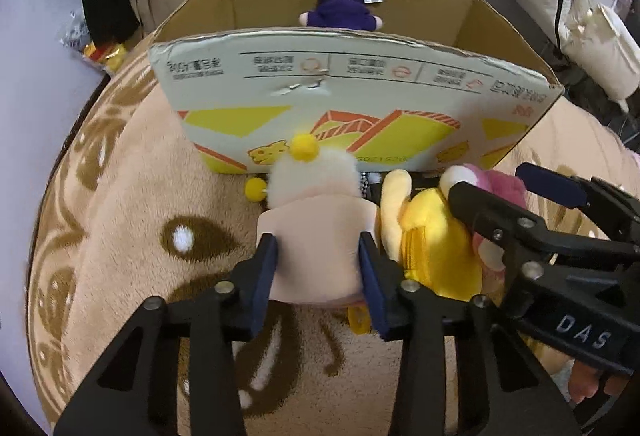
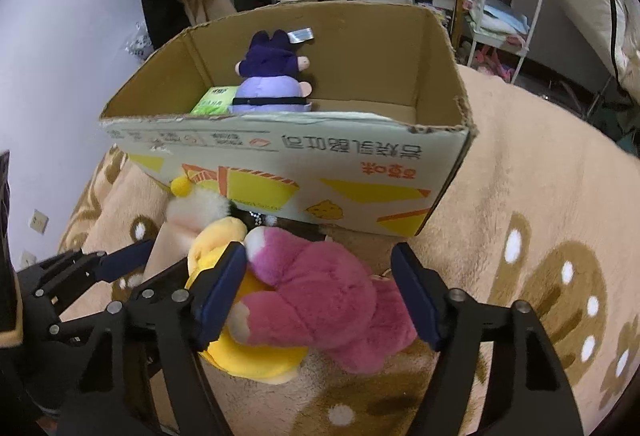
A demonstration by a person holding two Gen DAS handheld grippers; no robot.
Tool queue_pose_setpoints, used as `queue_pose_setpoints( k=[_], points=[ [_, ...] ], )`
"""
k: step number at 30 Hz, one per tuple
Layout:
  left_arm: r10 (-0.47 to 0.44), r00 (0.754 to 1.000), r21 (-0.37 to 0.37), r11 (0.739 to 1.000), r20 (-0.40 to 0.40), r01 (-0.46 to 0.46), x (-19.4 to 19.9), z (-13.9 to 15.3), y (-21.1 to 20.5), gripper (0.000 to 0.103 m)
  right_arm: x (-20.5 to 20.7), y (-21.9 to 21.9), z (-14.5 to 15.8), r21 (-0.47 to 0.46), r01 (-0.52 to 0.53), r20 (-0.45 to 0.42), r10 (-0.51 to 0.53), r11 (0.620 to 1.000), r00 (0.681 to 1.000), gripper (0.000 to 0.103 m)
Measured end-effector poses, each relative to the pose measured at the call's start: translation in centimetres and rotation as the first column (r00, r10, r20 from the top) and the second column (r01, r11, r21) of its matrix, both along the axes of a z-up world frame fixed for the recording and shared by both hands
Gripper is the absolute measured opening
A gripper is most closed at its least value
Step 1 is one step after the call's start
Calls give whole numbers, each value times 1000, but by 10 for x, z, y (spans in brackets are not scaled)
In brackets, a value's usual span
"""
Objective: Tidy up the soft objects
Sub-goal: 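Close the left tool on the pink cake plush while the right tool closes on the pink bear, then lift the cake plush in the left tool while the right tool lifts the pink bear over the box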
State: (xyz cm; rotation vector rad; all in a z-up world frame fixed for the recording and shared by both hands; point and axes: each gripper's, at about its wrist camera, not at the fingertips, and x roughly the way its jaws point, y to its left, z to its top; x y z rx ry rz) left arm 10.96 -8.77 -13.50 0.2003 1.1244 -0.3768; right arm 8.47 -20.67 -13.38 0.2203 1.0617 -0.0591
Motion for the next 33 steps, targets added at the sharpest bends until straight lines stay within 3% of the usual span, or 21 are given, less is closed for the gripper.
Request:
queue_pose_setpoints(
  k=[4,6,7,14,19,25,33],
  points=[
    [2,1000,3,1000,0,-2,-1,0,-2,34,1,4,-1,-27,-18,-8,18,999,1000,78],
    [5,1000,1,1000,-1,-5,-1,0,-2,33,2,2,-2,-12,-19,-15,19,1000,1000,71],
    [7,1000,-2,1000,-1,-7,-1,0,-2,32,2,1,-3,3,-21,-18,21,1000,1000,61],
    [4,1000,-7,1000,20,-4,-4,7,0,28,1,1,0,31,-29,-22,29,999,999,50],
    [3,998,24,1000,55,-4,-10,11,2,25,-4,-7,6,7,1,-15,0,1000,1000,48],
    [45,997,-29,999,57,-44,-11,24,18,25,-11,-31,18,70,79,19,-80,994,997,48],
    [80,979,-35,997,185,-75,-28,57,30,25,-31,-45,49,116,127,114,-140,985,984,48]
  ],
)
